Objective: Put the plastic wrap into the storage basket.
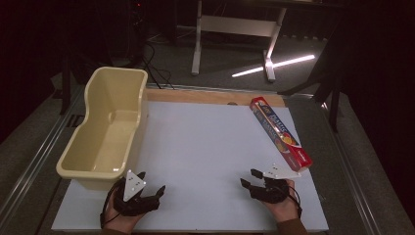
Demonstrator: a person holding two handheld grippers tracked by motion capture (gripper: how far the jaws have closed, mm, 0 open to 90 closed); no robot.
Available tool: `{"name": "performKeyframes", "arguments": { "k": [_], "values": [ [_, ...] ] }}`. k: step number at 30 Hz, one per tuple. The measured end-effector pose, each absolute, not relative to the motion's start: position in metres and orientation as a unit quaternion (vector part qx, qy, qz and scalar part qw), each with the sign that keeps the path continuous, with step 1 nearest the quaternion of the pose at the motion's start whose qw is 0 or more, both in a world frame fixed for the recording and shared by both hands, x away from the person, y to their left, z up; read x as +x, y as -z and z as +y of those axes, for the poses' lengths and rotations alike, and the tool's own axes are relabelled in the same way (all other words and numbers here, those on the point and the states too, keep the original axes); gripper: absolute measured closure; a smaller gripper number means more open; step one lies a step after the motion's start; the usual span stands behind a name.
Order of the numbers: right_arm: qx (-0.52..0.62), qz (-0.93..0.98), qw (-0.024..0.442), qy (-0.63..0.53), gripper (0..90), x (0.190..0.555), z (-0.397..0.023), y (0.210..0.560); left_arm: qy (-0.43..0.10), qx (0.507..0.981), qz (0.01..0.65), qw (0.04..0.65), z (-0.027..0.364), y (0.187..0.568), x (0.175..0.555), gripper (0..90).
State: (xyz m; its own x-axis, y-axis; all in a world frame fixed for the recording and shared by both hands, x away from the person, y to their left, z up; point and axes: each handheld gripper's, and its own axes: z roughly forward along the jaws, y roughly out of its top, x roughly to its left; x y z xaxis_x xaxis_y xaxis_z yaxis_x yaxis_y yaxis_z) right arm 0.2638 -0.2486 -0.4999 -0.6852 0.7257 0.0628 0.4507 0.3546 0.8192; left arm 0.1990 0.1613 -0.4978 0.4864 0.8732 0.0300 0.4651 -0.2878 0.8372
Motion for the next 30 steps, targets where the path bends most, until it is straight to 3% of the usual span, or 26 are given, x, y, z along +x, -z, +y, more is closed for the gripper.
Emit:
{"name": "performKeyframes", "arguments": {
  "k": [12,30],
  "values": [
    [0.356,0.817,0.176,-0.418,40.8,0.280,-0.252,0.488,-0.250,0.775,0.421,0.399,0.161,0.500,0.194,21.4],
    [0.400,0.818,0.222,-0.348,40.7,0.348,-0.298,0.486,-0.254,0.774,0.420,0.400,0.160,0.500,0.195,21.3]
  ]
}}
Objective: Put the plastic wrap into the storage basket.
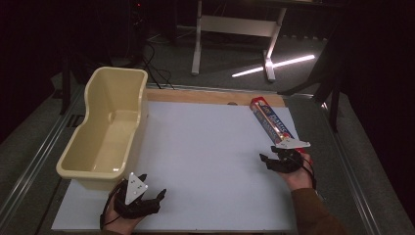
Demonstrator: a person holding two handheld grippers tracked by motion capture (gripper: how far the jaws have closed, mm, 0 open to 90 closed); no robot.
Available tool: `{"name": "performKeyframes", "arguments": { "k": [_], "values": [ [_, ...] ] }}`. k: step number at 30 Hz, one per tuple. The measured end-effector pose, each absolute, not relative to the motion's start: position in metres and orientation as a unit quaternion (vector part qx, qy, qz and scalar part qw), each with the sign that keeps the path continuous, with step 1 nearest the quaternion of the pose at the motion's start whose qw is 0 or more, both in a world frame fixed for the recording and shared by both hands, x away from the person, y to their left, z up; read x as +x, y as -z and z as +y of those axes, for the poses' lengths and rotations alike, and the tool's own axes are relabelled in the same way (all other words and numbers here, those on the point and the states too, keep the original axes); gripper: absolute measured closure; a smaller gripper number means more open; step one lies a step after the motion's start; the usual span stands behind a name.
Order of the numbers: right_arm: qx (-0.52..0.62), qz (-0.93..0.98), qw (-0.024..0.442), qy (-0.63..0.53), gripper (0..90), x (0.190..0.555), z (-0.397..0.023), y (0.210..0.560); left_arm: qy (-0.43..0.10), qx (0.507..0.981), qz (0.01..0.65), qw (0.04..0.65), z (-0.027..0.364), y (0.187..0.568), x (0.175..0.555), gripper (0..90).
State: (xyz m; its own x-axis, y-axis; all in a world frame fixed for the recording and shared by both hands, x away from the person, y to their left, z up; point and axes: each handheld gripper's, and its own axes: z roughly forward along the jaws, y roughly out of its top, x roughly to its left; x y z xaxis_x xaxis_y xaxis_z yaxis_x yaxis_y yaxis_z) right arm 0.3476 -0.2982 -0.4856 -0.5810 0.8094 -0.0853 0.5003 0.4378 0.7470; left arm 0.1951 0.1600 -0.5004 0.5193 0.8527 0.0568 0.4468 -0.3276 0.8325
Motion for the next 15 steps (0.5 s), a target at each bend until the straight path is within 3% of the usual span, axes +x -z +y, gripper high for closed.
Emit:
{"name": "performKeyframes", "arguments": {
  "k": [15],
  "values": [
    [0.454,0.795,0.262,-0.305,36.8,0.392,-0.349,0.474,-0.253,0.773,0.421,0.401,0.160,0.501,0.195,21.0]
  ]
}}
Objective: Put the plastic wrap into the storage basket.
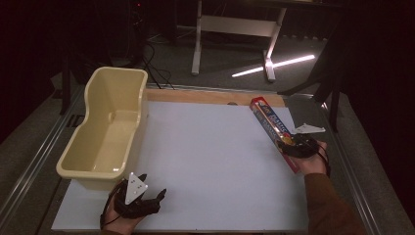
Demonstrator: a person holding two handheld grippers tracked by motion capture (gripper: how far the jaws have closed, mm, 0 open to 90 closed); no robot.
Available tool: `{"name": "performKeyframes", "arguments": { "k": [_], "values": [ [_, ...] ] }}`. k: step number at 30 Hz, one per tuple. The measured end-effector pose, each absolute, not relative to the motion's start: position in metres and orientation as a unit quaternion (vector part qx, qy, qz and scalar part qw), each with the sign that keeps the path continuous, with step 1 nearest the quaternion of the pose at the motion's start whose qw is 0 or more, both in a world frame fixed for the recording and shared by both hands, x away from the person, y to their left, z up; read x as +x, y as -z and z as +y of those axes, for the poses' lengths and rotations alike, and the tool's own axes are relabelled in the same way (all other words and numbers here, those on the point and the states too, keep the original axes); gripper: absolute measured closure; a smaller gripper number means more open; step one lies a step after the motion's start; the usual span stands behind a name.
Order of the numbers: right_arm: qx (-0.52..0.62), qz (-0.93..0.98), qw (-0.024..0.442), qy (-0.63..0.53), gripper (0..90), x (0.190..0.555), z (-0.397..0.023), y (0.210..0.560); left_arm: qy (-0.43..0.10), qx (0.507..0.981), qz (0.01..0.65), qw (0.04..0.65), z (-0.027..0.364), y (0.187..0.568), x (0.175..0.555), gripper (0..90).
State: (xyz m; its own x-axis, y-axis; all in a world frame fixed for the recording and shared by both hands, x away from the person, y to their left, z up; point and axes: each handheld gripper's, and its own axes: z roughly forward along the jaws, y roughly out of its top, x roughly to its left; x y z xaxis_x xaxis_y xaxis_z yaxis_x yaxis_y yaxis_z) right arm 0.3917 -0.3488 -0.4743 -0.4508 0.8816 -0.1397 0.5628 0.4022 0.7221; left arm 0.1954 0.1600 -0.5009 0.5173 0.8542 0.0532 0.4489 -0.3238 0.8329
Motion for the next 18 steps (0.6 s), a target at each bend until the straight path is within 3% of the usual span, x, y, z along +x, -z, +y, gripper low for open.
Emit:
{"name": "performKeyframes", "arguments": {
  "k": [10,18],
  "values": [
    [0.498,0.791,0.225,-0.276,30.6,0.412,-0.372,0.488,-0.251,0.774,0.422,0.400,0.159,0.502,0.195,20.9],
    [0.507,0.797,0.186,-0.270,38.9,0.421,-0.372,0.490,-0.251,0.774,0.422,0.400,0.159,0.502,0.195,20.9]
  ]
}}
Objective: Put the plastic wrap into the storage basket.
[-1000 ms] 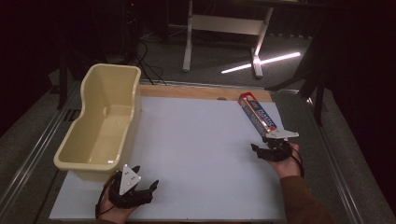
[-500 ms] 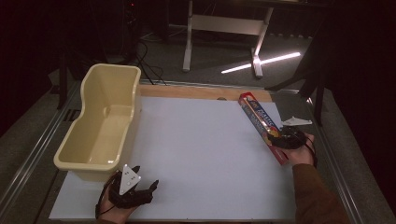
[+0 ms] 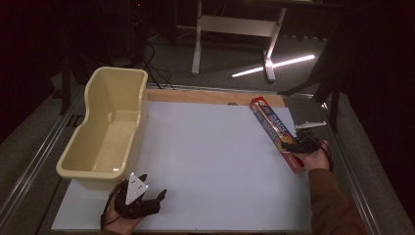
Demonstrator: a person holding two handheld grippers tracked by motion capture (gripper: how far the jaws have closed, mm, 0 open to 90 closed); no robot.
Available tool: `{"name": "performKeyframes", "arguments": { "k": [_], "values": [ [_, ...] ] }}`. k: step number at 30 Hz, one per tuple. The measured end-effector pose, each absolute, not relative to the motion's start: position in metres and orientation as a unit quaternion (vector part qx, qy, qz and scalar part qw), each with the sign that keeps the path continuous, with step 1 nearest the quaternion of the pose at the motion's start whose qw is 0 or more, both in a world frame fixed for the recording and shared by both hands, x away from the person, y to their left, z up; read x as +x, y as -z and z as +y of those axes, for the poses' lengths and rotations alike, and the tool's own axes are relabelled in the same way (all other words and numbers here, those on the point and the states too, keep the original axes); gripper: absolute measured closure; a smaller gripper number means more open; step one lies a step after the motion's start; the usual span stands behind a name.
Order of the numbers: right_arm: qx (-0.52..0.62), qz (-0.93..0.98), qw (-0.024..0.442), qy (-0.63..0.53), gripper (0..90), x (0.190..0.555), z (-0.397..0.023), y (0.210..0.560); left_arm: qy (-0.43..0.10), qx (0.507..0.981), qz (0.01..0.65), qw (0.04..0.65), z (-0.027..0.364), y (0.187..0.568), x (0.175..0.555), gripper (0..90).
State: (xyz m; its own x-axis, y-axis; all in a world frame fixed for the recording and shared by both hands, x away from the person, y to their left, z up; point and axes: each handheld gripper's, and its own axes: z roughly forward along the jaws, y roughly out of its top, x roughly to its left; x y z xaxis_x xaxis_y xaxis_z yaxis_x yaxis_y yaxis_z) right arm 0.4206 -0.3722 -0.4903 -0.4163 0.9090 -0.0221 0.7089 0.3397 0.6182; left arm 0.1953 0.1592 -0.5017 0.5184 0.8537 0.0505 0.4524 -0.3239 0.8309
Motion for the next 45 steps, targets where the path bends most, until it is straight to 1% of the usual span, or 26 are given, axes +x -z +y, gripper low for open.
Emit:
{"name": "performKeyframes", "arguments": {
  "k": [10,17,21,32,34,35,36,38,39,42,45],
  "values": [
    [0.525,0.791,0.170,-0.264,42.1,0.413,-0.359,0.488,-0.250,0.775,0.422,0.397,0.157,0.503,0.197,20.9],
    [0.509,0.803,0.149,-0.271,42.4,0.394,-0.339,0.487,-0.250,0.775,0.423,0.398,0.157,0.503,0.197,20.9],
    [0.490,0.815,0.135,-0.278,42.4,0.377,-0.316,0.487,-0.250,0.775,0.422,0.399,0.156,0.503,0.197,20.8],
    [0.424,0.858,0.103,-0.270,41.4,0.324,-0.234,0.486,-0.250,0.775,0.421,0.400,0.157,0.502,0.197,20.8],
    [0.414,0.868,0.109,-0.250,40.1,0.319,-0.222,0.485,-0.250,0.775,0.421,0.399,0.157,0.502,0.197,20.8],
    [0.412,0.872,0.114,-0.236,39.4,0.319,-0.218,0.484,-0.249,0.776,0.420,0.400,0.157,0.502,0.197,20.8],
    [0.412,0.875,0.109,-0.229,39.0,0.322,-0.216,0.483,-0.249,0.776,0.420,0.401,0.156,0.502,0.196,20.8],
    [0.419,0.874,0.082,-0.230,37.6,0.330,-0.217,0.481,-0.249,0.775,0.419,0.401,0.156,0.502,0.196,20.8],
    [0.420,0.874,0.077,-0.233,35.2,0.334,-0.217,0.480,-0.249,0.775,0.419,0.401,0.156,0.502,0.196,20.8],
    [0.419,0.875,0.067,-0.234,32.1,0.347,-0.211,0.478,-0.249,0.775,0.420,0.401,0.156,0.503,0.197,20.7],
    [0.416,0.878,0.063,-0.228,31.2,0.362,-0.200,0.475,-0.249,0.775,0.420,0.401,0.155,0.502,0.197,20.7]
  ]
}}
